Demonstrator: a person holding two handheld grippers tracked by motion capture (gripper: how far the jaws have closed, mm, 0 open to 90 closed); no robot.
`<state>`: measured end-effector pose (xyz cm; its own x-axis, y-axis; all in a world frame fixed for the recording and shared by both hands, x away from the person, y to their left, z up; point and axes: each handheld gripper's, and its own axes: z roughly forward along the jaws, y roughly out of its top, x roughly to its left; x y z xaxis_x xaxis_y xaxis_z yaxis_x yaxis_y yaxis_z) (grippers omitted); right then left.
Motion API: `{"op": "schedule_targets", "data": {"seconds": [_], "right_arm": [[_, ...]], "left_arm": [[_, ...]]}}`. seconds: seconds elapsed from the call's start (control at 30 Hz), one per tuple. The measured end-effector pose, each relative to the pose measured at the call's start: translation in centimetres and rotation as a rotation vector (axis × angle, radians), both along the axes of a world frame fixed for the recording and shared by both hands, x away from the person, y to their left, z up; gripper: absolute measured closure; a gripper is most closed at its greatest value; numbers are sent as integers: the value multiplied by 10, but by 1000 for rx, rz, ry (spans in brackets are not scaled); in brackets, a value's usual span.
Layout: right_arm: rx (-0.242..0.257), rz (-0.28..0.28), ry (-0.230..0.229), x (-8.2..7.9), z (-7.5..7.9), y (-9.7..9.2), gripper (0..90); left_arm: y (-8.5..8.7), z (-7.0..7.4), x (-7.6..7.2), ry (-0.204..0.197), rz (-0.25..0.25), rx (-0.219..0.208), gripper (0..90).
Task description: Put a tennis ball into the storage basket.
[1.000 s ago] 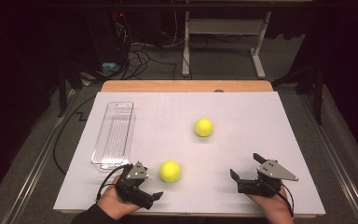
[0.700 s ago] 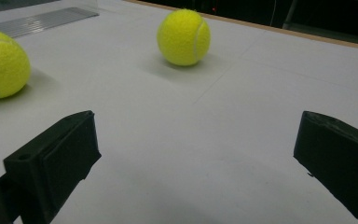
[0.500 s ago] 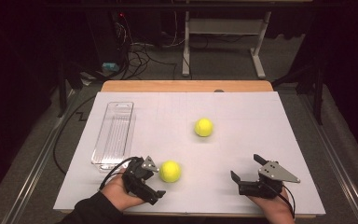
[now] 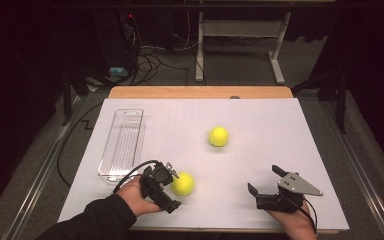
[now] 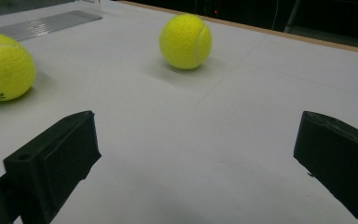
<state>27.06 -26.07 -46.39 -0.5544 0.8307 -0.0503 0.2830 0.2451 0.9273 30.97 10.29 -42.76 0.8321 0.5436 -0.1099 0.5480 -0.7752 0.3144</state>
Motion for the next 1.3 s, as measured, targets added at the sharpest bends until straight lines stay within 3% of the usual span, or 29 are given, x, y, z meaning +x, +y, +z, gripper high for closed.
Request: {"op": "schedule_targets", "data": {"seconds": [0.1, 0.43, 0.83, 1.3], "right_arm": [[-1, -2, 3, 0, 0, 0, 0], [2, 1, 2, 0, 0, 0, 0], [9, 1, -2, 0, 1, -1, 0], [11, 2, -1, 0, 2, -2, 0]], "left_arm": [[-6, 1, 3, 4, -8, 17, 20], [-21, 2, 20, 29, 5, -2, 53], [-25, 2, 26, 49, 7, 6, 258], [-26, 15, 26, 60, -5, 6, 267]]}}
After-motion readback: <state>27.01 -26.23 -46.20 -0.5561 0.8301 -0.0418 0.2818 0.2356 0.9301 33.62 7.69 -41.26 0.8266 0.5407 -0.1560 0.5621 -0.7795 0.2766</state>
